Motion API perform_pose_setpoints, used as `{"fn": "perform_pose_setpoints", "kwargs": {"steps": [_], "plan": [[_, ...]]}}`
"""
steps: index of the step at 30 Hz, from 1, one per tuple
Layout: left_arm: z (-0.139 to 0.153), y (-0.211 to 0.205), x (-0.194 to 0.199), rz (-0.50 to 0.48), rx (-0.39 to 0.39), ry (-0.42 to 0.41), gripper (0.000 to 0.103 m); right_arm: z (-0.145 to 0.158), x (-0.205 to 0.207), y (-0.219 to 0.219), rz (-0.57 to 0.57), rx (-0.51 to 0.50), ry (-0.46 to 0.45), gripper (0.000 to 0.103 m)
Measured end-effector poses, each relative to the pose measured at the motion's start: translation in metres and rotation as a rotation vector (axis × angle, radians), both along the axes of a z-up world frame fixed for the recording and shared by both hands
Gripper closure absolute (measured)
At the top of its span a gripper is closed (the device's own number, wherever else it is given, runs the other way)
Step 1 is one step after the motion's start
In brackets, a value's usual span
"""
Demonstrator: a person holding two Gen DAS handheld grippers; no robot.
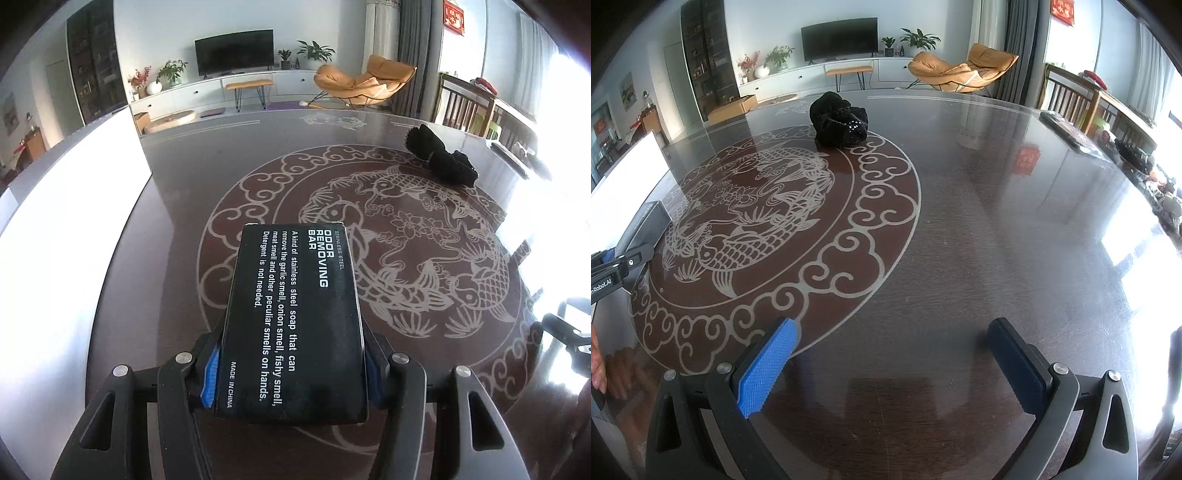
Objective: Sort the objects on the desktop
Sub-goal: 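Lift the black box off the table with the left gripper, then lower the right gripper onto the black plush toy and close while the left gripper holds the box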
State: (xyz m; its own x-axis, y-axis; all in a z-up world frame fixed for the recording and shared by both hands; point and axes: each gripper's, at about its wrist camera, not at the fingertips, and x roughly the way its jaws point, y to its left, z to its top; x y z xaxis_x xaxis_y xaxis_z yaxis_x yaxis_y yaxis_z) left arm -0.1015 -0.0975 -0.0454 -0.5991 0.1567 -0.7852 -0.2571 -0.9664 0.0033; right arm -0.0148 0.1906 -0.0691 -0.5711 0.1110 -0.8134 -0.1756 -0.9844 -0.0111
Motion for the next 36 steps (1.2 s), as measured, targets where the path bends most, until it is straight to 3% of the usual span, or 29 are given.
{"fn": "perform_pose_setpoints", "kwargs": {"steps": [3,7,13,22,24,26,28,32,36], "plan": [[0.0,0.0,0.0,0.0,0.001,0.0,0.045,0.001,-0.02,0.0,0.074,-0.007,-0.024,0.0],[0.0,0.001,0.0,0.001,-0.001,0.0,0.045,0.01,-0.082,-0.001,0.172,0.033,-0.043,0.0],[-0.001,0.001,0.0,0.001,-0.001,0.0,0.045,0.026,-0.176,-0.008,0.188,0.084,-0.061,0.0],[-0.001,0.002,0.0,0.001,0.001,-0.001,0.045,0.014,-0.236,-0.028,0.209,0.081,-0.144,0.0],[-0.001,0.001,0.0,0.001,0.0,-0.001,0.045,0.01,-0.237,-0.029,0.235,0.026,-0.149,0.02],[-0.001,0.002,0.0,0.002,0.001,-0.001,0.045,0.014,-0.229,-0.027,0.221,-0.003,-0.11,0.048],[-0.001,0.002,0.0,0.002,0.0,-0.001,0.045,0.016,-0.217,-0.027,0.222,-0.01,-0.095,0.061],[-0.001,0.002,0.0,0.003,0.0,-0.001,0.045,0.015,-0.172,-0.034,0.24,-0.026,-0.059,0.062],[-0.001,0.002,0.0,0.004,0.003,-0.002,0.045,0.011,-0.093,-0.052,0.285,-0.04,-0.009,0.062]]}}
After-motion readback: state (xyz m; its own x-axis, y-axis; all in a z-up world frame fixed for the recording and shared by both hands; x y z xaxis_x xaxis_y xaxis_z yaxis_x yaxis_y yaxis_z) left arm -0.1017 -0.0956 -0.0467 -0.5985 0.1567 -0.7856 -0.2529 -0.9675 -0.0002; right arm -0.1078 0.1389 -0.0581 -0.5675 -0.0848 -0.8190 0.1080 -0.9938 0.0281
